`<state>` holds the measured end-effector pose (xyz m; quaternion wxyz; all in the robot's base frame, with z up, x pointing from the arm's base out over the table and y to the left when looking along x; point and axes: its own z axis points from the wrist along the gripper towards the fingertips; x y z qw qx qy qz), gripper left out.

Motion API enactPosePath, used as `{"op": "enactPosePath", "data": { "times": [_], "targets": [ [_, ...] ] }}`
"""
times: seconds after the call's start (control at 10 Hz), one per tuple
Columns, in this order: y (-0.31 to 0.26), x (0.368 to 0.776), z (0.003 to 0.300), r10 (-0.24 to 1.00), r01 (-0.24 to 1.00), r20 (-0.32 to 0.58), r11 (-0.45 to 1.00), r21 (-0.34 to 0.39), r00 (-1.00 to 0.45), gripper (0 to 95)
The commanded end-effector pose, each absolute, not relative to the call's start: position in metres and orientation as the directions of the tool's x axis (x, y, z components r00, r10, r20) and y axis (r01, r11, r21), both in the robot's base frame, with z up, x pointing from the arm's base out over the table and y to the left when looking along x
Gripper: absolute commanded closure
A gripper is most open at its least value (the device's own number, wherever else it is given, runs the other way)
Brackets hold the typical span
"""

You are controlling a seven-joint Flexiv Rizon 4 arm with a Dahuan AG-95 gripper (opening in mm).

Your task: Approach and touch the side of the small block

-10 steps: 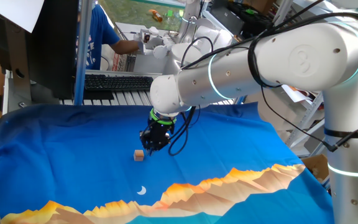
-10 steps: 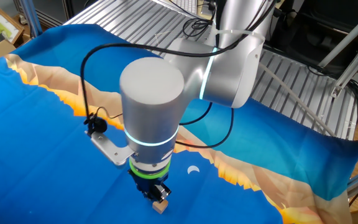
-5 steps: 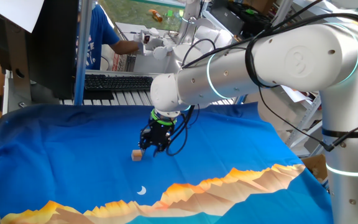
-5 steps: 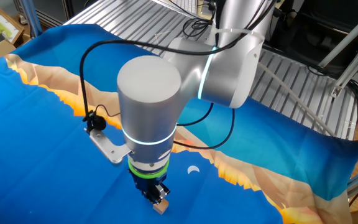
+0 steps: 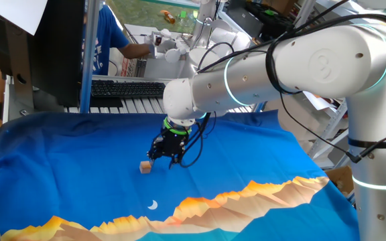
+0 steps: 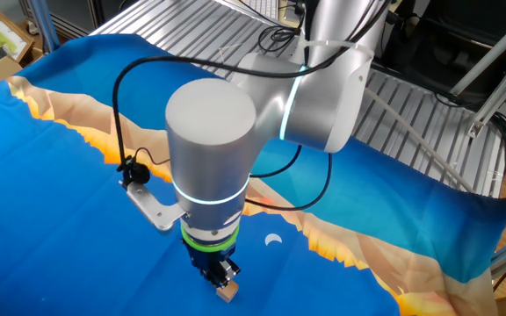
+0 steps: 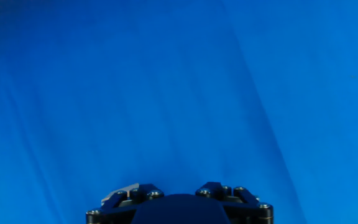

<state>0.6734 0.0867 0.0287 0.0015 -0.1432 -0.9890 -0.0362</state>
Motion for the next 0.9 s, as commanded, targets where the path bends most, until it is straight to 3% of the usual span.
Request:
{"op": "enactPosePath", "data": {
  "times": [0.1, 0.9],
  "targets": [
    [0.088, 0.675, 0.037, 0.24, 0.243, 0.055, 0.967, 0.078, -0.969, 95.0],
    [0.09, 0.677, 0.056, 0.224, 0.231, 0.093, 0.97, 0.074, -0.97, 95.0]
  ]
}}
